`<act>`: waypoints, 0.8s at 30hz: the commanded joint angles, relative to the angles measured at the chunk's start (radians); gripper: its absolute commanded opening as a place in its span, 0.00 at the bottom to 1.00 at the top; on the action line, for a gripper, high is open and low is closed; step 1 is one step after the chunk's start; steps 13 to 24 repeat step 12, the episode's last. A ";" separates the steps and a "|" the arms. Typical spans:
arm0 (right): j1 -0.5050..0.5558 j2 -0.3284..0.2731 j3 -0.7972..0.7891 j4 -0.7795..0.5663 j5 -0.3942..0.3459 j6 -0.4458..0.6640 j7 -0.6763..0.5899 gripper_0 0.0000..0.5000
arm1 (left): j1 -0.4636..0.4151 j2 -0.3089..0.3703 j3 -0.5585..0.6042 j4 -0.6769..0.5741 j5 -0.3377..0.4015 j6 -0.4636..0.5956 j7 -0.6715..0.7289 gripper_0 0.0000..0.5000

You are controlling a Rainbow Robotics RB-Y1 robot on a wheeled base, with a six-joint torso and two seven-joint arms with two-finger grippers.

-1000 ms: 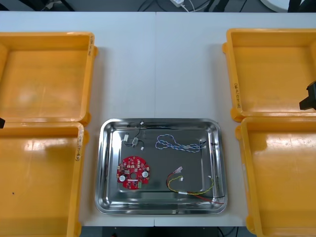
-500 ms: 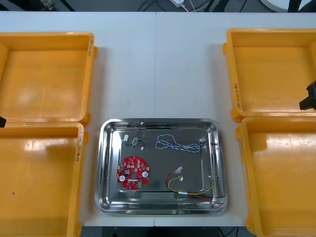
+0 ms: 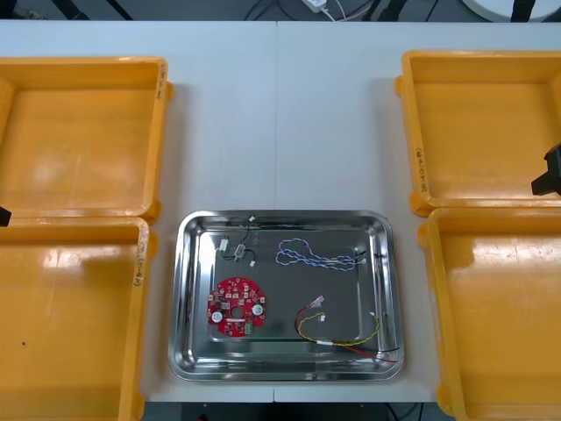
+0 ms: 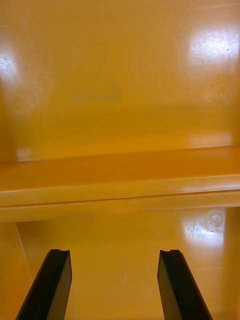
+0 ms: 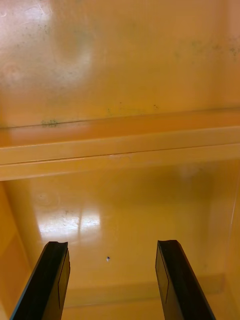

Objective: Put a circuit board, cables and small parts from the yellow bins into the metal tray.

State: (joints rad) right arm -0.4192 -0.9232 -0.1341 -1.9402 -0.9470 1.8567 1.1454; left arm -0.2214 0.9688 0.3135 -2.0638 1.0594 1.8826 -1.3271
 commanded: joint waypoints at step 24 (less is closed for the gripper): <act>0.007 -0.046 -0.033 -0.008 -0.007 -0.004 0.054 1.00 | 0.016 0.050 0.035 -0.002 0.008 -0.011 -0.115 1.00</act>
